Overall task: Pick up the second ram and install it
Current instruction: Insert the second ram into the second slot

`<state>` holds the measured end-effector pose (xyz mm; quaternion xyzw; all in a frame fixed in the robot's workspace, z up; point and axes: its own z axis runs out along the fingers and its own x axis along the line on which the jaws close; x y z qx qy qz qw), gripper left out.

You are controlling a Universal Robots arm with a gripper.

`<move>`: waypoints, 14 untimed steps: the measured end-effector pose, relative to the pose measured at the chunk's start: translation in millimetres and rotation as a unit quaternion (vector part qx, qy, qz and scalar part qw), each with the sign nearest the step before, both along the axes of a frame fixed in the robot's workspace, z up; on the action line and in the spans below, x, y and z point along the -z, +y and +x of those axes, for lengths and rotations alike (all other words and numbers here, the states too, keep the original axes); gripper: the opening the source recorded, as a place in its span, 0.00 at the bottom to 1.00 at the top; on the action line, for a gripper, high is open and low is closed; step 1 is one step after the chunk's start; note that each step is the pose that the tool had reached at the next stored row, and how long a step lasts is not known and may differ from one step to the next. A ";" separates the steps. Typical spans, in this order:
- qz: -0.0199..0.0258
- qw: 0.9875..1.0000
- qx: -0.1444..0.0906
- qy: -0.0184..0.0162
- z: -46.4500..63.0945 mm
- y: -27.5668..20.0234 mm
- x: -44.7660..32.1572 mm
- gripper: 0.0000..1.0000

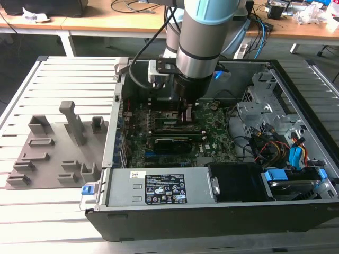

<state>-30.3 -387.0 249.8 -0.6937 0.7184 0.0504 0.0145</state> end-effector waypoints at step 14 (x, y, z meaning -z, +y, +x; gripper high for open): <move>-0.003 1.000 0.013 0.000 -2.2 -1.6 20.8 0.14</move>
